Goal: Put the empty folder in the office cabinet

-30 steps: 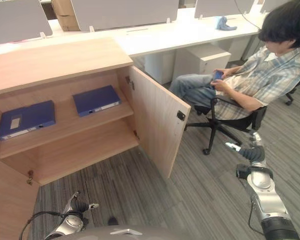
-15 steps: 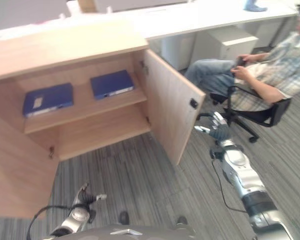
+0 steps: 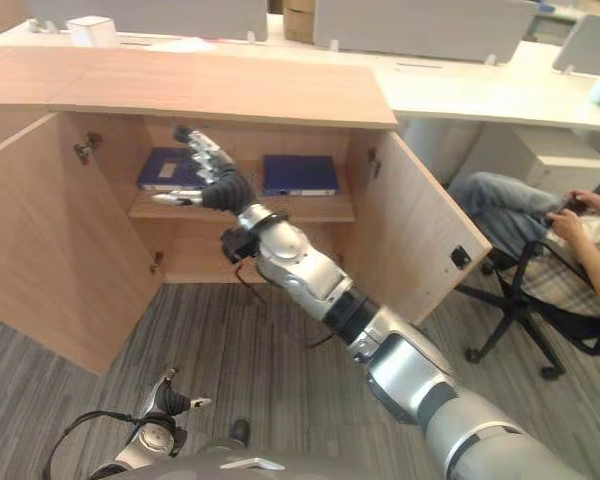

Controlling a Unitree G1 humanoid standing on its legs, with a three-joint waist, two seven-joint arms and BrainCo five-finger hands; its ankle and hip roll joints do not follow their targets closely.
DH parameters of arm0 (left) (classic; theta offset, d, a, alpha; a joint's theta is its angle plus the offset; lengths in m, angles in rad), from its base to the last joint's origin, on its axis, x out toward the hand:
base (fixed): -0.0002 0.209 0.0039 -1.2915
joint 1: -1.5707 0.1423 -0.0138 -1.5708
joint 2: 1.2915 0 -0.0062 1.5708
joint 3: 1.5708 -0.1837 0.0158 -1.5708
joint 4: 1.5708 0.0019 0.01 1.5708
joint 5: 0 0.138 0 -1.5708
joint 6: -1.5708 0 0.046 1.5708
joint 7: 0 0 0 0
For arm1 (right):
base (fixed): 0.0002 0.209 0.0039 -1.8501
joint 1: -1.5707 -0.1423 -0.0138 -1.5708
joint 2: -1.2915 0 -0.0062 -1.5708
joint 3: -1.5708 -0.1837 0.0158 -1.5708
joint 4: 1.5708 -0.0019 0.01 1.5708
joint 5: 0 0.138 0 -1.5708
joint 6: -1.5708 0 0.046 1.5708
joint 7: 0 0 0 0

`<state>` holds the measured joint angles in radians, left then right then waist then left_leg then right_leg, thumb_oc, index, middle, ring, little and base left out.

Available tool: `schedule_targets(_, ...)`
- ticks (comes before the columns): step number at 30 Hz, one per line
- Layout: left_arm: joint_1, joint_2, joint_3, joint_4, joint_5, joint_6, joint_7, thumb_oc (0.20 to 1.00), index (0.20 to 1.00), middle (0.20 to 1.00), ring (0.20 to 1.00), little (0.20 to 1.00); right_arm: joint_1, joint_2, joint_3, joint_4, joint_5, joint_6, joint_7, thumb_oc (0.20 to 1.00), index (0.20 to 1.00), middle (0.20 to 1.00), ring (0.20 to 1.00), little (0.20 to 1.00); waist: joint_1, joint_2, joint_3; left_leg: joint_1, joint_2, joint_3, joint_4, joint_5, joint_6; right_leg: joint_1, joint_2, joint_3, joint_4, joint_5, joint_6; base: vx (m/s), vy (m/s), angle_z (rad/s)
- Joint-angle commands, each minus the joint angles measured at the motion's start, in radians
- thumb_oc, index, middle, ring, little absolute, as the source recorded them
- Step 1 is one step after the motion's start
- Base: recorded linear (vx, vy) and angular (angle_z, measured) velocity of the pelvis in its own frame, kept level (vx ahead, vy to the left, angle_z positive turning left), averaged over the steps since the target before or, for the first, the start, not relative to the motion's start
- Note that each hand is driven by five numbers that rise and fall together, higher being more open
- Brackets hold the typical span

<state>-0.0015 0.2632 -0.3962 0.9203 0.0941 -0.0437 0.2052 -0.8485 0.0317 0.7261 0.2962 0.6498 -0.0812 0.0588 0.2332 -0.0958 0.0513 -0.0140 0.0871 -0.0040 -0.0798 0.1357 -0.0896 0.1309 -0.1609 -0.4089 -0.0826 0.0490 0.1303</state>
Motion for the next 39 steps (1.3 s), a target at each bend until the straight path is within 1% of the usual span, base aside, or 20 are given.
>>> schedule_targets(1,-0.094,0.052,-0.043,0.031,0.051,-0.024,0.019,1.0,1.0,1.0,1.0,1.0,-0.074,-0.011,0.017,-0.011,0.014,-0.032,0.044,1.0,1.0,1.0,1.0,1.0,0.017,-0.009,0.003,-0.003,-0.034,0.027,-0.007,-0.102,-0.014,-0.038,0.004,0.01,0.042,-0.081,0.0,0.03,-0.002,0.51)
schedule_targets(2,-0.095,0.053,-0.044,0.033,0.063,-0.023,0.023,1.0,1.0,1.0,1.0,1.0,-0.065,-0.024,0.019,-0.057,0.017,-0.044,0.048,1.0,1.0,1.0,1.0,1.0,0.018,-0.013,-0.002,-0.006,-0.039,0.017,-0.007,-0.1,-0.013,-0.033,0.001,-0.002,0.043,-0.083,0.0,0.02,0.004,0.38)
schedule_targets(4,-0.095,0.053,-0.045,0.033,0.063,-0.023,0.023,1.0,1.0,1.0,1.0,1.0,-0.064,-0.025,0.02,-0.059,0.017,-0.044,0.048,1.0,1.0,1.0,1.0,1.0,0.017,-0.013,-0.002,-0.007,-0.039,0.015,-0.007,-0.1,-0.013,-0.033,0.001,-0.003,0.043,-0.083,0.001,0.02,0.006,0.32)
schedule_targets(6,-0.085,0.056,-0.022,0.031,0.073,-0.017,0.03,1.0,1.0,1.0,1.0,1.0,-0.062,-0.11,-0.01,-0.124,-0.081,-0.082,0.001,1.0,1.0,1.0,1.0,1.0,0.007,-0.014,-0.007,-0.004,-0.041,0.017,-0.007,-0.104,-0.011,-0.033,-0.001,-0.002,0.045,-0.082,0.005,0.01,0.009,0.06)
schedule_targets(9,-0.07,0.05,0.018,0.049,0.08,-0.008,0.039,1.0,1.0,1.0,1.0,1.0,-0.022,-0.285,-0.116,-0.176,-0.296,-0.091,-0.143,1.0,1.0,1.0,1.0,1.0,-0.027,-0.009,-0.007,0.007,-0.039,0.036,-0.007,-0.114,-0.01,-0.035,-0.005,0.013,0.048,-0.08,0.012,0.0,0.037,-0.06)
schedule_targets(10,-0.07,0.05,0.018,0.049,0.08,-0.008,0.039,1.0,1.0,1.0,1.0,1.0,-0.022,-0.285,-0.116,-0.176,-0.296,-0.091,-0.143,1.0,1.0,1.0,1.0,1.0,-0.027,-0.009,-0.007,0.007,-0.039,0.036,-0.007,-0.114,-0.01,-0.035,-0.005,0.013,0.048,-0.08,0.012,-0.01,0.053,-0.07)
schedule_targets(11,-0.052,0.046,0.062,0.074,0.082,-0.006,0.048,1.0,1.0,1.0,1.0,1.0,0.061,-0.421,-0.249,-0.228,-0.454,-0.085,-0.25,1.0,1.0,1.0,1.0,1.0,-0.069,-0.001,-0.007,0.014,-0.037,0.052,-0.007,-0.122,-0.004,-0.042,-0.008,0.028,0.051,-0.076,0.017,-0.01,0.049,-0.13)
schedule_targets(12,-0.049,0.042,0.078,0.086,0.081,-0.004,0.054,1.0,1.0,1.0,1.0,1.0,0.101,-0.452,-0.303,-0.253,-0.519,-0.077,-0.286,1.0,1.0,1.0,1.0,1.0,-0.084,0.001,-0.007,0.019,-0.037,0.06,-0.007,-0.126,-0.001,-0.043,-0.009,0.037,0.051,-0.075,0.018,-0.02,0.054,-0.2)
schedule_targets(13,-0.049,0.042,0.076,0.086,0.081,-0.004,0.054,1.0,1.0,1.0,1.0,1.0,0.104,-0.453,-0.305,-0.257,-0.52,-0.075,-0.286,1.0,1.0,1.0,1.0,1.0,-0.083,0.0,-0.01,0.013,-0.038,0.06,-0.007,-0.122,0.001,-0.048,-0.01,0.036,0.05,-0.071,0.019,0.0,0.034,-0.34)
schedule_targets(14,-0.038,0.037,0.103,0.093,0.082,0.001,0.069,1.0,1.0,1.0,1.0,1.0,0.181,-0.497,-0.417,-0.27,-0.599,-0.058,-0.371,1.0,1.0,1.0,1.0,1.0,-0.116,0.004,-0.012,0.02,-0.038,0.072,-0.007,-0.129,0.008,-0.052,-0.011,0.052,0.052,-0.069,0.021,0.01,0.029,-0.46)
schedule_targets(15,-0.029,0.036,0.11,0.091,0.086,0.006,0.074,1.0,1.0,1.0,1.0,1.0,0.231,-0.515,-0.483,-0.273,-0.635,-0.038,-0.419,1.0,1.0,1.0,1.0,1.0,-0.127,0.005,-0.014,0.029,-0.037,0.08,-0.007,-0.135,0.012,-0.052,-0.011,0.063,0.053,-0.07,0.022,0.02,0.024,-0.47)
schedule_targets(16,-0.029,0.036,0.11,0.091,0.086,0.006,0.074,1.0,1.0,1.0,1.0,1.0,0.232,-0.515,-0.484,-0.273,-0.635,-0.038,-0.419,1.0,1.0,1.0,1.0,1.0,-0.127,0.005,-0.015,0.028,-0.037,0.081,-0.007,-0.135,0.012,-0.053,-0.011,0.063,0.052,-0.069,0.022,0.04,0.004,-0.5)
schedule_targets(17,-0.026,0.034,0.118,0.083,0.089,0.013,0.08,1.0,1.0,1.0,1.0,1.0,0.269,-0.535,-0.547,-0.25,-0.681,-0.013,-0.481,1.0,1.0,1.0,1.0,1.0,-0.142,0.009,-0.016,0.036,-0.035,0.087,-0.007,-0.144,0.015,-0.049,-0.009,0.072,0.054,-0.073,0.023,0.04,0.008,-0.51)
schedule_targets(18,-0.021,0.029,0.123,0.078,0.098,0.018,0.083,1.0,1.0,1.0,1.0,1.0,0.316,-0.538,-0.605,-0.246,-0.714,0.012,-0.512,1.0,1.0,1.0,1.0,1.0,-0.153,0.009,-0.02,0.04,-0.036,0.094,-0.007,-0.144,0.02,-0.052,-0.01,0.084,0.052,-0.071,0.023,0.05,0.009,-0.44)
schedule_targets(20,-0.005,0.02,0.134,0.061,0.11,0.028,0.088,1.0,1.0,1.0,1.0,1.0,0.389,-0.525,-0.691,-0.214,-0.697,0.029,-0.573,1.0,1.0,1.0,1.0,1.0,-0.171,0.013,-0.021,0.052,-0.035,0.103,-0.007,-0.15,0.025,-0.05,-0.007,0.101,0.05,-0.074,0.023,0.04,0.001,-0.28)
schedule_targets(24,0.009,0.021,0.142,0.036,0.114,0.033,0.085,1.0,1.0,1.0,1.0,1.0,0.454,-0.509,-0.73,-0.196,-0.666,0.039,-0.575,1.0,1.0,1.0,1.0,1.0,-0.182,0.014,-0.019,0.057,-0.033,0.109,-0.007,-0.153,0.026,-0.049,-0.004,0.113,0.047,-0.074,0.023,0.01,-0.013,-0.12)
schedule_targets(28,0.024,0.018,0.149,0.027,0.117,0.034,0.075,1.0,1.0,1.0,1.0,1.0,0.501,-0.496,-0.727,-0.155,-0.625,0.046,-0.539,1.0,1.0,1.0,1.0,1.0,-0.186,0.015,-0.019,0.061,-0.033,0.113,-0.007,-0.153,0.026,-0.046,-0.002,0.117,0.043,-0.076,0.022,0.0,-0.01,-0.11)
schedule_targets(29,0.035,0.018,0.146,0.019,0.12,0.03,0.062,1.0,1.0,1.0,1.0,1.0,0.525,-0.481,-0.698,-0.109,-0.57,0.047,-0.478,1.0,1.0,1.0,1.0,1.0,-0.185,0.015,-0.019,0.062,-0.032,0.113,-0.007,-0.152,0.024,-0.043,-0.001,0.117,0.041,-0.076,0.021,0.0,0.0,0.0)
schedule_targets(35,0.059,0.027,0.123,0.008,0.096,0.016,0.018,1.0,1.0,1.0,1.0,1.0,0.481,-0.431,-0.563,0.101,-0.376,0.027,-0.332,1.0,1.0,1.0,1.0,1.0,-0.167,0.012,-0.019,0.06,-0.026,0.113,-0.007,-0.142,0.014,-0.033,0.005,0.11,0.028,-0.073,0.016,0.0,0.0,0.0)
schedule_targets(39,0.064,0.03,0.117,-0.001,0.083,0.017,0.011,1.0,1.0,1.0,1.0,1.0,0.451,-0.414,-0.528,0.138,-0.336,0.022,-0.313,1.0,1.0,1.0,1.0,1.0,-0.162,0.011,-0.019,0.059,-0.025,0.112,-0.007,-0.14,0.012,-0.031,0.007,0.108,0.025,-0.072,0.015,0.0,-0.004,0.03)
